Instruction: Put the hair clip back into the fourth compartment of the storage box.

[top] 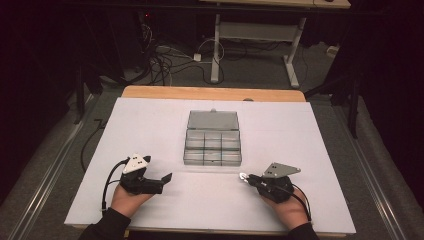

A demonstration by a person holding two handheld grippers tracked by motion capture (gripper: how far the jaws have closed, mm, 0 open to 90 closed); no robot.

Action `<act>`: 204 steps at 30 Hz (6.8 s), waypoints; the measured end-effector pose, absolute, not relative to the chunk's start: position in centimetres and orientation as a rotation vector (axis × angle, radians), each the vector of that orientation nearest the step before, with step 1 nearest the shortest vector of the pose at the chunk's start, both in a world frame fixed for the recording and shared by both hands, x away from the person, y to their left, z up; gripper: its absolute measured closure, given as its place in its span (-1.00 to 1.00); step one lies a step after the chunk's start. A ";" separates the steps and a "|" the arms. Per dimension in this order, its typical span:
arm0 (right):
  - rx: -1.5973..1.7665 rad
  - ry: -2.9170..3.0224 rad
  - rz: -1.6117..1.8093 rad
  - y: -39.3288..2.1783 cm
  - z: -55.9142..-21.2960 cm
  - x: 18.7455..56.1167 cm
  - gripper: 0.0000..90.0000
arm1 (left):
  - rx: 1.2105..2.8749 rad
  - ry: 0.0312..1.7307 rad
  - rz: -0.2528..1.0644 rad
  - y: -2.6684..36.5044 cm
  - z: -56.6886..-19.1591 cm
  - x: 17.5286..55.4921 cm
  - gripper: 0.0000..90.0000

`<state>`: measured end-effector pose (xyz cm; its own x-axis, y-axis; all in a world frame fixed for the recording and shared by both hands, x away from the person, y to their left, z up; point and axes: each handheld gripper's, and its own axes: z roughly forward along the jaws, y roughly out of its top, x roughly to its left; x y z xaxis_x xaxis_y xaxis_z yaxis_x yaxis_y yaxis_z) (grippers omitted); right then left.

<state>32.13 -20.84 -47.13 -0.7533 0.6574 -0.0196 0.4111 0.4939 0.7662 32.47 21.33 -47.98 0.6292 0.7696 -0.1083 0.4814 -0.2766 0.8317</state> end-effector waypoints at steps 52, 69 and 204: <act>0.732 2.531 1.157 -14.9 -47.7 31.9 0.87 | 1.933 0.981 0.392 21.3 -48.0 32.5 -1.00; 0.726 2.520 1.170 -14.7 -47.4 31.9 0.87 | 1.920 0.962 0.381 21.1 -47.6 32.4 -1.00; 0.688 2.556 1.199 -5.3 -44.3 41.3 0.41 | 1.877 0.979 0.369 22.2 -47.6 32.5 -1.00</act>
<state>41.31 -5.26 -44.31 -0.8618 0.5070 -0.0126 0.3146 0.5539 0.7709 32.52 22.18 -47.65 0.6334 0.7593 -0.1492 0.4715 -0.2258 0.8524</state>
